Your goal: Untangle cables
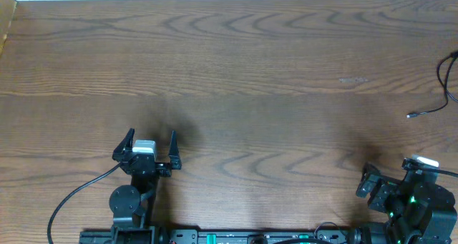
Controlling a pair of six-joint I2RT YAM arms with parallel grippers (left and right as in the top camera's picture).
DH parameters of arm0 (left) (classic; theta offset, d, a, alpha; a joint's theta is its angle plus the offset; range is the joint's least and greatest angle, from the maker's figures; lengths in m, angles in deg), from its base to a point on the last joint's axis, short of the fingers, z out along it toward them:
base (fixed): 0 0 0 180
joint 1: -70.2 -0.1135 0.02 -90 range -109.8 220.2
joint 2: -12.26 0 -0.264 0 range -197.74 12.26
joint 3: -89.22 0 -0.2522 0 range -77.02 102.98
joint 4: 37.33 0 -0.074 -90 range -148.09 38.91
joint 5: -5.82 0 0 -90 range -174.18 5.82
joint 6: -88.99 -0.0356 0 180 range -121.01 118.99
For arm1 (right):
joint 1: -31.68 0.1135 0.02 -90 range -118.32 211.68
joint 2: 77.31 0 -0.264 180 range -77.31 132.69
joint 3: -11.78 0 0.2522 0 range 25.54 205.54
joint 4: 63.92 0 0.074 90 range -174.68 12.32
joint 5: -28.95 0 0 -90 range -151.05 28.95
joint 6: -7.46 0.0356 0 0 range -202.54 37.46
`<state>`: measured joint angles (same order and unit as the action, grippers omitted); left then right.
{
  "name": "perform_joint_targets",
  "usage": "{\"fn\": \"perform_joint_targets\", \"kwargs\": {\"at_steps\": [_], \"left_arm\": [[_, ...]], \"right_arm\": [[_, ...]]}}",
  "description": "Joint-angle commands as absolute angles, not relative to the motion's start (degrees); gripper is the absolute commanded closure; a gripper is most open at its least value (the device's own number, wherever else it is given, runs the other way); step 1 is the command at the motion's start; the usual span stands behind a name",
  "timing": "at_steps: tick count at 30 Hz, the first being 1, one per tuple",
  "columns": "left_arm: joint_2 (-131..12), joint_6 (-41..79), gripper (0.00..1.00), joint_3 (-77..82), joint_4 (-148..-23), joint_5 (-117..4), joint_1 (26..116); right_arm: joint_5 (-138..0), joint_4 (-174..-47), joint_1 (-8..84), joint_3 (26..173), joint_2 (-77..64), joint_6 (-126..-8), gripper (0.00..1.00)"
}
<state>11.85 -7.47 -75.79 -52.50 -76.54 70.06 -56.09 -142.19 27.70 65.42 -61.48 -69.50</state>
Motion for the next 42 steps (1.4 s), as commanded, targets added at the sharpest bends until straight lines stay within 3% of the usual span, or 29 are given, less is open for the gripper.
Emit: {"fn": "perform_joint_targets", "kwargs": {"at_steps": [1, 9, 21, 42], "left_arm": [[12.0, -8.3, 0.0, -76.8, -54.3, -74.5, 70.3], [12.0, -8.3, 0.0, -76.8, -54.3, -74.5, 70.3], [12.0, -8.3, 0.0, -76.8, -54.3, -74.5, 70.3], [12.0, -8.3, 0.0, -76.8, -54.3, -74.5, 70.3]], "right_arm": [[-55.6, -142.2, 27.6, 65.4, -61.6, -68.8, 0.01], [-51.6, -142.2, 28.1, 65.0, -63.5, -68.2, 0.01], [-58.5, -106.6, 29.5, 46.3, -76.8, -68.4, 0.01], [-60.6, -88.2, 29.6, 32.8, -77.0, -68.5, 0.01]]}}
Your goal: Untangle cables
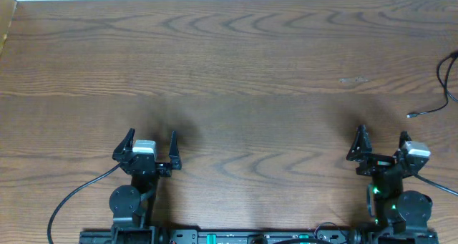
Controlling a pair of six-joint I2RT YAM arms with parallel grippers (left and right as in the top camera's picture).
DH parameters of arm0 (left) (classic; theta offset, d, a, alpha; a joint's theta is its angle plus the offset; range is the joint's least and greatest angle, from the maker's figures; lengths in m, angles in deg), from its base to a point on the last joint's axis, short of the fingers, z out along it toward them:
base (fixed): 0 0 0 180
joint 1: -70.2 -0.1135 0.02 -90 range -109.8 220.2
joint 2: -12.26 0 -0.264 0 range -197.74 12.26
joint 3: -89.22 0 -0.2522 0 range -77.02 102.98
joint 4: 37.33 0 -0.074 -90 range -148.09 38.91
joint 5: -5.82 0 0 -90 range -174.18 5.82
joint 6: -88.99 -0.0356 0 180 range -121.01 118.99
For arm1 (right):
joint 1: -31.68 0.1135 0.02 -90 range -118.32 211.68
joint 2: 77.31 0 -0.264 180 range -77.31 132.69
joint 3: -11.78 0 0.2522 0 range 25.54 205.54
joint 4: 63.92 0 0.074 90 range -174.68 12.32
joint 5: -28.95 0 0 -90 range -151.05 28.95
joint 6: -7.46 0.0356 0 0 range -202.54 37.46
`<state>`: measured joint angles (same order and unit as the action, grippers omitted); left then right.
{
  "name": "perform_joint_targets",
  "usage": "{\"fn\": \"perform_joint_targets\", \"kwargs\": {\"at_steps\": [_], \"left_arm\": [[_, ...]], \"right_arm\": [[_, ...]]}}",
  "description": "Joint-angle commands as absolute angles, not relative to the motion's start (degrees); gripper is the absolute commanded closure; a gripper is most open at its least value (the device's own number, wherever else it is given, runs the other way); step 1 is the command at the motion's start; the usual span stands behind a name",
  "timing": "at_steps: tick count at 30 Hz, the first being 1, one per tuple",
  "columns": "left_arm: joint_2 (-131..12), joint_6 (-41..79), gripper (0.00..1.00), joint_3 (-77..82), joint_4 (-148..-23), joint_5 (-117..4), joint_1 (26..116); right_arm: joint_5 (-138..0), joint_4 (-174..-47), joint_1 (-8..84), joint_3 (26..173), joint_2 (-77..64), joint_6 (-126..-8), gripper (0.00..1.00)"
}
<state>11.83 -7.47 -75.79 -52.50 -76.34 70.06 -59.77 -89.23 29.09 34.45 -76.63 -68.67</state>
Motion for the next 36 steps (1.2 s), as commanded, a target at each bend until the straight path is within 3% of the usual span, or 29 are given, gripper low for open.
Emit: {"fn": "perform_joint_targets", "kwargs": {"at_steps": [1, 14, 36], "left_arm": [[12.0, -8.3, 0.0, -76.8, -54.3, -74.5, 70.3], [12.0, -8.3, 0.0, -76.8, -54.3, -74.5, 70.3], [12.0, -8.3, 0.0, -76.8, -54.3, -74.5, 70.3]], "right_arm": [[-60.6, -87.4, 29.6, 32.0, -77.0, -68.5, 0.01], [-60.5, -81.6, 30.8, 25.7, -77.0, -68.5, 0.01], [-60.8, -82.1, 30.2, 25.8, -77.0, -80.1, 0.01]]}}
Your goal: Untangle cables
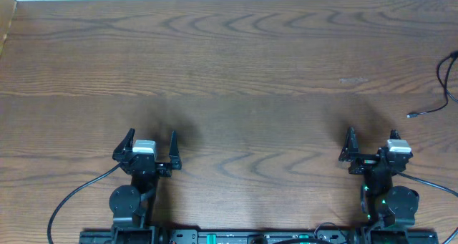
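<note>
A thin black cable (445,94) trails in from the right edge of the table, its free plug end (413,115) lying on the wood. My left gripper (149,139) stands open near the front left, nothing between its fingers. My right gripper (370,139) stands open near the front right, empty, well short of the cable's plug. Most of the cable is cut off by the right edge of the overhead view.
The wooden table (229,72) spreads across the view. A black supply cable (71,197) loops from the left arm's base. The arms' mounting rail (250,237) lies along the front edge.
My right gripper has shifted slightly left and squared up, facing straight toward the far side. The left arm and the cable have not moved.
At first my right arm was folded low at the front right corner, turned sideways. Then it stood upright with its gripper open, angled a little right. Now it sits a bit further left, squared. The left arm stayed still throughout.
</note>
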Controlling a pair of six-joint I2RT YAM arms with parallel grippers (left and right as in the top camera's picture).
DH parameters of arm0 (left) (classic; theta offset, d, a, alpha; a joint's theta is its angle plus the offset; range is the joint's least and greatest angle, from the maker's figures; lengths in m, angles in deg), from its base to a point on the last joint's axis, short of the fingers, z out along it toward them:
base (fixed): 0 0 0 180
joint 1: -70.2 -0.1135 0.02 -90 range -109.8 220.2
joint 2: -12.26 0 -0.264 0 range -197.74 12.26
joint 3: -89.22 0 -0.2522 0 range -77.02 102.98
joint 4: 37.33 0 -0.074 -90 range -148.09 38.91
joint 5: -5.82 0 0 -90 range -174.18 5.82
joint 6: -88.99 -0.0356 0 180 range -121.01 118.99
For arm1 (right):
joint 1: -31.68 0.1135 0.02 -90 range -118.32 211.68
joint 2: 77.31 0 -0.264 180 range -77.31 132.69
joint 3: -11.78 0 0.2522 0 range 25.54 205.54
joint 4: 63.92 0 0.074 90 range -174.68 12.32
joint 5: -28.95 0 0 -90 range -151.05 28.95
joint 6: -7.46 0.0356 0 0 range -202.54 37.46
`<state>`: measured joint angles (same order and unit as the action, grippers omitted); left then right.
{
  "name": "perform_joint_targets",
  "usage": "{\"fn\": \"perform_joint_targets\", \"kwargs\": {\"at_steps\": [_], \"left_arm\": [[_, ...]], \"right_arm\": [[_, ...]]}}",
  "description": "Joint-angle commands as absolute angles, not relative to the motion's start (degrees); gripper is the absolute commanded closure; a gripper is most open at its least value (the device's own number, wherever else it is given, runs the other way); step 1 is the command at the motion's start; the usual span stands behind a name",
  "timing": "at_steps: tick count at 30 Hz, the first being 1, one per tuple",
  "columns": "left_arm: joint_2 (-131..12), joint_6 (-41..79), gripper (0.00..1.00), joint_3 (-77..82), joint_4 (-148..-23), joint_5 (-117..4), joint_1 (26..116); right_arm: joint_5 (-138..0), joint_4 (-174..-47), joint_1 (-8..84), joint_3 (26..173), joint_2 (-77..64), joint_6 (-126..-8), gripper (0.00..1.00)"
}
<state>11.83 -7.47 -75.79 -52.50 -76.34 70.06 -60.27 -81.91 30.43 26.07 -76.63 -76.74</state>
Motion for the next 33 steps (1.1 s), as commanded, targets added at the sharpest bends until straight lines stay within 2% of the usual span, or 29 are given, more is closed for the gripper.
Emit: {"fn": "perform_joint_targets", "kwargs": {"at_steps": [1, 4, 33], "left_arm": [[12.0, -8.3, 0.0, -76.8, -54.3, -74.5, 70.3], [12.0, -8.3, 0.0, -76.8, -54.3, -74.5, 70.3], [12.0, -8.3, 0.0, -76.8, -54.3, -74.5, 70.3]], "right_arm": [[-60.8, -82.1, 30.1, 25.8, -77.0, -81.1, 0.01], [-60.8, -82.1, 29.6, 25.8, -77.0, -83.9, 0.01], [-61.2, -82.0, 29.5, 25.8, -77.0, -83.9, 0.01]]}}
